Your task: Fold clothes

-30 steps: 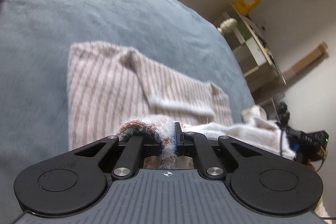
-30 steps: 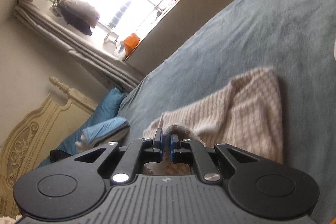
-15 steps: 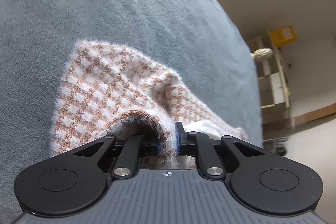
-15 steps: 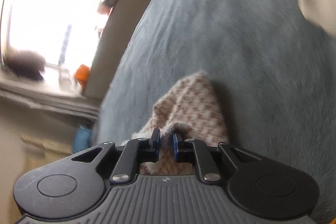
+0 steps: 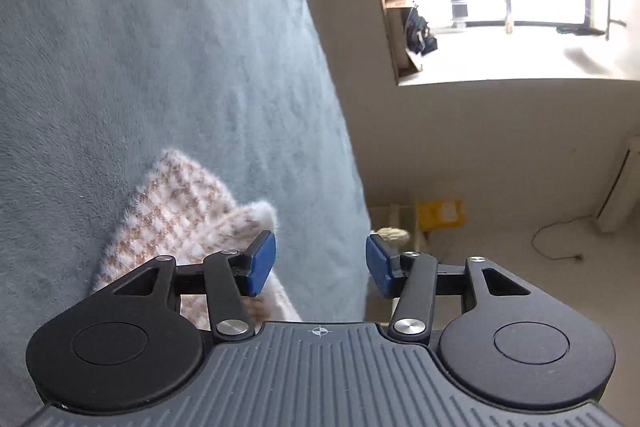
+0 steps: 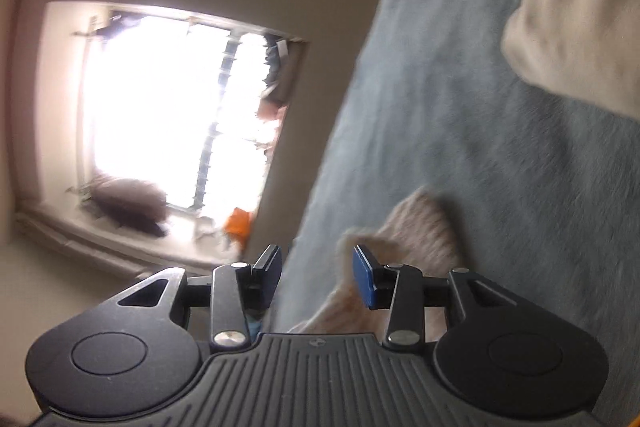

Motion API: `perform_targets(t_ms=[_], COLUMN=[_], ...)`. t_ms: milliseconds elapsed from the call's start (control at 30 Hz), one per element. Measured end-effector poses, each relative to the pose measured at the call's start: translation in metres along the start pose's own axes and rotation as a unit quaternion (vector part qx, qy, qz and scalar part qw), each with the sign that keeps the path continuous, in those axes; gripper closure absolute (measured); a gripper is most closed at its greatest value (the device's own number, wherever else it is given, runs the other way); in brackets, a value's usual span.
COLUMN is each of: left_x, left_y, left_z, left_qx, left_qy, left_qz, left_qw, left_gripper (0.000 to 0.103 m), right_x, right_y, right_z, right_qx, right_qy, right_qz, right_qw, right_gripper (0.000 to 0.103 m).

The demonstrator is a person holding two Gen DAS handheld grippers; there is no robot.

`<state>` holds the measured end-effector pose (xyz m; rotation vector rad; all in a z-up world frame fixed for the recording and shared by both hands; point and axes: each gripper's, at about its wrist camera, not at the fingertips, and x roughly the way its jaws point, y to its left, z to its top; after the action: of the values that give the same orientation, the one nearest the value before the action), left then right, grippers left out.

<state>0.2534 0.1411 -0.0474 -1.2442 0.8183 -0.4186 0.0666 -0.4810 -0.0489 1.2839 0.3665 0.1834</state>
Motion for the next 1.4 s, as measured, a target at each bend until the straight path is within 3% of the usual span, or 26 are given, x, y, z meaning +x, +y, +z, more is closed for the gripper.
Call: perform_targets(t_ms=[133,267,333,400,433,567,600,667,733,900,1000,1067,1167,1200,1267,1367,1400], left_x=[-0.021,-0.039,-0.048,-0.056,-0.060,-0.077,-0.078,-0.075,-0.075,-0.062,-0.050,-0.044,-0.036,-0.037,-0.042,-0.049,-0.052], left_y=[-0.023,-0.023,-0.011,0.008,0.018,0.053,0.058,0.066,0.074,0.080,0.070,0.064,0.054,0.050,0.039,0.023,0.020], left_z=[-0.032,-0.083,-0.103,-0.118,-0.122,-0.128,-0.126,-0.122,-0.119,-0.114,-0.116,-0.117,-0.117,-0.120,-0.130,-0.145,-0.146], left_qx=[0.076,0.142,0.161,0.155,0.143,0.111,0.105,0.100,0.097,0.110,0.156,0.180,0.214,0.227,0.262,0.314,0.318], left_qy=[0.066,0.132,0.161,0.186,0.188,0.160,0.143,0.106,0.069,0.023,0.014,0.009,0.006,0.004,-0.002,-0.011,-0.010], left_qz=[0.006,0.041,0.069,0.103,0.111,0.138,0.141,0.142,0.143,0.146,0.161,0.170,0.194,0.201,0.214,0.234,0.234], left_qw=[0.9949,0.9802,0.9713,0.9648,0.9653,0.9712,0.9740,0.9791,0.9824,0.9829,0.9745,0.9688,0.9575,0.9530,0.9410,0.9202,0.9188], left_gripper=[0.047,0.044,0.044,0.044,0.044,0.043,0.041,0.038,0.035,0.035,0.035,0.038,0.062,0.078,0.084,0.088,0.089], right_x=[-0.017,-0.034,-0.041,-0.045,-0.048,-0.069,-0.074,-0.077,-0.070,-0.039,-0.020,-0.009,0.004,0.007,0.008,0.001,-0.003], right_y=[0.031,0.026,0.007,-0.016,-0.026,-0.049,-0.053,-0.060,-0.067,-0.074,-0.073,-0.073,-0.073,-0.073,-0.065,-0.051,-0.047], right_z=[-0.032,-0.087,-0.114,-0.137,-0.147,-0.152,-0.148,-0.140,-0.137,-0.136,-0.141,-0.142,-0.140,-0.139,-0.140,-0.143,-0.143], right_qx=[-0.022,0.003,0.043,0.074,0.084,0.089,0.095,0.109,0.120,0.114,0.103,0.094,0.084,0.081,0.058,0.027,0.023], right_qy=[0.062,0.138,0.168,0.186,0.190,0.129,0.107,0.075,0.062,0.036,0.026,0.024,0.021,0.020,0.022,0.029,0.032], right_qz=[0.077,0.086,0.065,0.009,-0.020,-0.103,-0.108,-0.112,-0.120,-0.122,-0.120,-0.122,-0.131,-0.134,-0.134,-0.126,-0.122], right_qw=[0.995,0.987,0.983,0.980,0.978,0.982,0.984,0.985,0.984,0.985,0.987,0.988,0.988,0.987,0.989,0.991,0.992], right_gripper=[0.061,0.060,0.060,0.060,0.060,0.058,0.056,0.039,0.038,0.039,0.039,0.048,0.066,0.074,0.090,0.094,0.094])
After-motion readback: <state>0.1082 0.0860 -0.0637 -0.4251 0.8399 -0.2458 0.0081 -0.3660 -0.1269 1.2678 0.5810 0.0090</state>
